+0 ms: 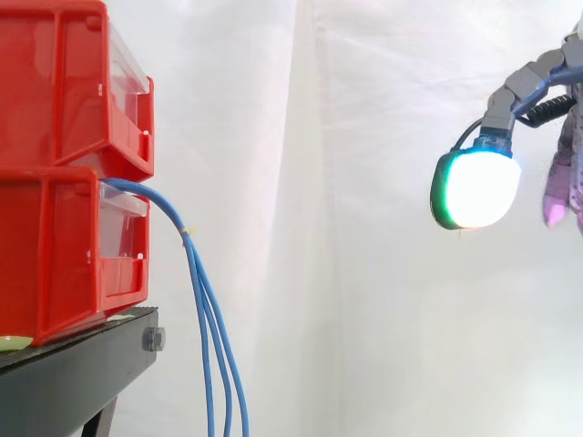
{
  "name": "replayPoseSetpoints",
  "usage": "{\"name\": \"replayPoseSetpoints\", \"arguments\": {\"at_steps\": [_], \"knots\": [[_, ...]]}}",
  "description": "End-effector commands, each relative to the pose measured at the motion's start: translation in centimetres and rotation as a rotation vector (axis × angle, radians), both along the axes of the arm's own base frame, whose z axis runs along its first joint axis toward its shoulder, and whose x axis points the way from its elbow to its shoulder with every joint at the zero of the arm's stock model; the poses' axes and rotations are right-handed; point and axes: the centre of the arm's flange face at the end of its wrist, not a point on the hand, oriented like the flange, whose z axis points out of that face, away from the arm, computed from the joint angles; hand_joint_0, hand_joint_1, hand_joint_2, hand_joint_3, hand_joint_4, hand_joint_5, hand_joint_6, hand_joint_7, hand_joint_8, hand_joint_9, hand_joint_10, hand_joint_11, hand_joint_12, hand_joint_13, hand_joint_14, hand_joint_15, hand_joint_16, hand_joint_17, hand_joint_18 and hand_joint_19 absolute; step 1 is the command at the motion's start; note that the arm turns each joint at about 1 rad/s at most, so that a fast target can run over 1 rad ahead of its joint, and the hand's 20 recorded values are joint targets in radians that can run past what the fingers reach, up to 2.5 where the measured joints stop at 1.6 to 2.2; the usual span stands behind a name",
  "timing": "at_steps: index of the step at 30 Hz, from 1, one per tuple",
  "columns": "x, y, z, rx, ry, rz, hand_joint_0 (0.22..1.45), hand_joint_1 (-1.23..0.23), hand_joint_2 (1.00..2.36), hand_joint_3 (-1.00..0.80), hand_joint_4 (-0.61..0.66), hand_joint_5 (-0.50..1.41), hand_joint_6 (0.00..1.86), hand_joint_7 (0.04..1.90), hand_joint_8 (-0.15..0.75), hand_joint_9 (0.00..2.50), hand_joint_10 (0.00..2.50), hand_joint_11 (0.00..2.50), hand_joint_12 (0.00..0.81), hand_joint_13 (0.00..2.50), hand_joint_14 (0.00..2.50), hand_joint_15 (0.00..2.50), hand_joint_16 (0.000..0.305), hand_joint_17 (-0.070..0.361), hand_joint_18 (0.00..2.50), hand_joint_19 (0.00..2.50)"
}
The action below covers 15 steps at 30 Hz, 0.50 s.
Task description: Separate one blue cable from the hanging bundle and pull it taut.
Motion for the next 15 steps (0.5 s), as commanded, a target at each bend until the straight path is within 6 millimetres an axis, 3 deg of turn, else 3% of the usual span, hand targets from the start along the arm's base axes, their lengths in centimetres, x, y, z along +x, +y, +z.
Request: {"name": "replayPoseSetpoints", "arguments": {"at_steps": [1,4,9,15], "knots": [[0.01,0.01,-0.03,0.000,0.001,0.000,0.32,-0.48,1.00,-0.50,0.19,-0.22,0.50,0.64,0.318,1.35,0.01,0.49,0.372,1.24,0.02,0.49,0.101,0.228,1.26,0.13],[-0.03,0.01,0.06,0.000,-0.001,0.000,0.32,-0.48,1.00,-0.50,0.20,-0.22,0.50,0.64,0.328,1.45,0.02,0.58,0.377,1.28,0.02,0.52,0.102,0.230,1.31,0.15],[0.01,0.01,-0.03,0.000,0.001,0.000,0.32,-0.48,1.00,-0.50,0.26,-0.21,0.50,0.64,0.338,1.78,0.02,0.75,0.386,1.62,0.02,0.68,0.101,0.228,1.69,0.24],[-0.10,0.00,0.01,-0.001,0.005,0.000,0.31,-0.50,1.00,-0.50,0.32,-0.20,0.50,0.64,0.352,2.00,0.03,0.91,0.428,1.90,0.03,0.90,0.098,0.222,1.84,0.32]]}}
